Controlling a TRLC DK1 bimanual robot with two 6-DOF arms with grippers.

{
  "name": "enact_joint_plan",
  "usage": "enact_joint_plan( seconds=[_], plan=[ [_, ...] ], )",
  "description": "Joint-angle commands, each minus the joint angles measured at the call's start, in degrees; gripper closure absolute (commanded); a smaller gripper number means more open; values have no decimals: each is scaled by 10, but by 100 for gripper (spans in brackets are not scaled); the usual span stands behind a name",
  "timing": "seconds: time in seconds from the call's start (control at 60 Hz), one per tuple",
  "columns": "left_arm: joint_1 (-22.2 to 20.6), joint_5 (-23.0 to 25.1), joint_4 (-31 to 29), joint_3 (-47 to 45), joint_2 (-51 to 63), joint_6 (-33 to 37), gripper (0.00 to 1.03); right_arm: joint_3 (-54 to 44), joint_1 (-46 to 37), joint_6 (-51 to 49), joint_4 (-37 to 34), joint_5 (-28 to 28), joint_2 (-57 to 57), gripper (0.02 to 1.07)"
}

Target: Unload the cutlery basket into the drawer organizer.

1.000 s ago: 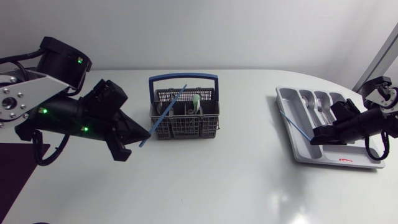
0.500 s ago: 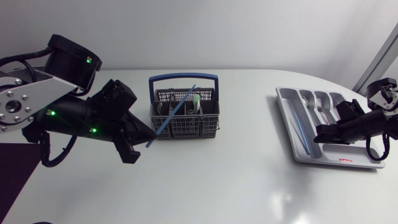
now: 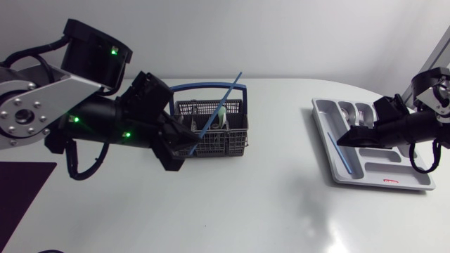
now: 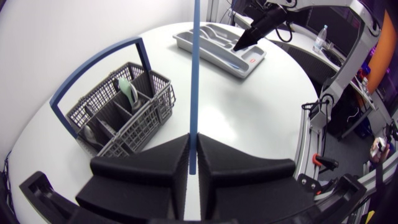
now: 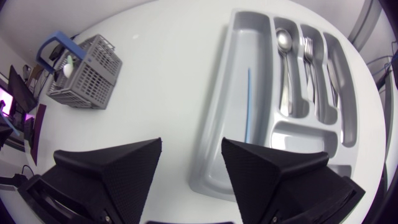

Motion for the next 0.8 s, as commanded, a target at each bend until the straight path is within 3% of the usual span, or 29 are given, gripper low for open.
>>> enact_joint_plan(
  seconds=[0.0,0.217,0.45,0.583,0.783],
  plan=[
    [-18,1,16,31,27,-38,100,-6,30,26,-11,-20,-36,29],
    [-56,-5,60,71,100,-74,100,12,120,62,-9,-55,-93,29],
    [-68,-5,101,122,167,-106,100,62,208,108,-4,-97,-90,30],
    [-69,-4,121,143,192,-131,100,88,242,136,10,-122,-84,41],
    [-69,-2,129,187,231,-161,100,124,256,157,25,-160,-42,45]
  ],
)
